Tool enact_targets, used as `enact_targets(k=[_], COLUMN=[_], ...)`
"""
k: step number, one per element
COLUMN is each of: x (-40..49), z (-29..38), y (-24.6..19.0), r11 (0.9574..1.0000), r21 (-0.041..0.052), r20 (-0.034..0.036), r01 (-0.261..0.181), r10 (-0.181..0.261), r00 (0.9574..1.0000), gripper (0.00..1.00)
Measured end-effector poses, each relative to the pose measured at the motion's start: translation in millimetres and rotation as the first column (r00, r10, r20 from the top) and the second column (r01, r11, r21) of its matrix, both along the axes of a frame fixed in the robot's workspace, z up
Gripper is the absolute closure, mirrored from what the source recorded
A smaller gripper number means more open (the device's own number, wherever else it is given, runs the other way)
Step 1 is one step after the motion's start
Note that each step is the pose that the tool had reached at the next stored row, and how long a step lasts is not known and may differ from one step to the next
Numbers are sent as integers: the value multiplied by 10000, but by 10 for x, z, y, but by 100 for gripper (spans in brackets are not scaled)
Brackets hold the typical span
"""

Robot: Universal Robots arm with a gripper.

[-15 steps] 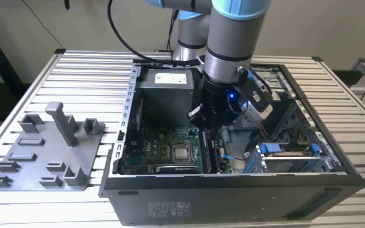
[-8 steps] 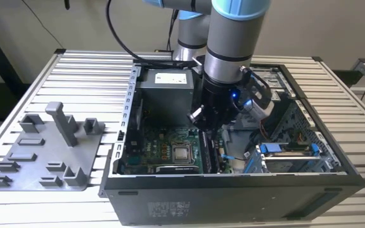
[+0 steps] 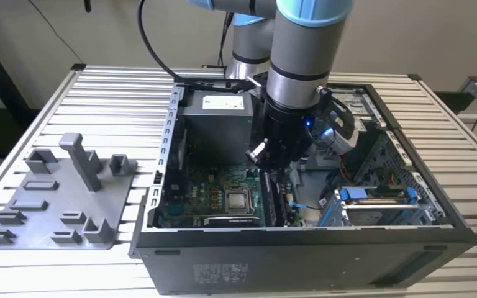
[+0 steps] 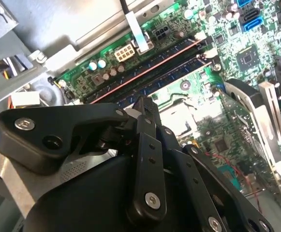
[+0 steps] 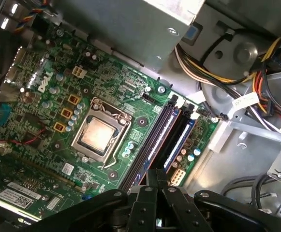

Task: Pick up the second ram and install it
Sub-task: 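Press down the second ram until it locks into place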

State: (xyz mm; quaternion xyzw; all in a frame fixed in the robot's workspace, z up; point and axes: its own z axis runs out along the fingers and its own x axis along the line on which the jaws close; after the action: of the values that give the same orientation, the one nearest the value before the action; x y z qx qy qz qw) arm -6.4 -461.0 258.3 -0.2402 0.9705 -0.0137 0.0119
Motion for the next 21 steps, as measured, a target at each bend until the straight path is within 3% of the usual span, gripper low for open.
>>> enact_targets(k=[5,9,13,17,21], x=[-2,-4,-4,-5,-7], z=[0,-2,-3,-3,-4], y=[0,0,0,0,0], r11=[9988,9928,9813,9651,9549], r21=[0,-1,-1,0,-1], r20=[0,0,0,0,3], r01=[-485,-1195,-1927,-2617,-2968], r10=[485,1195,1927,2617,2968], r00=[9988,9928,9813,9651,9549], gripper=[89,89,89,89,89])
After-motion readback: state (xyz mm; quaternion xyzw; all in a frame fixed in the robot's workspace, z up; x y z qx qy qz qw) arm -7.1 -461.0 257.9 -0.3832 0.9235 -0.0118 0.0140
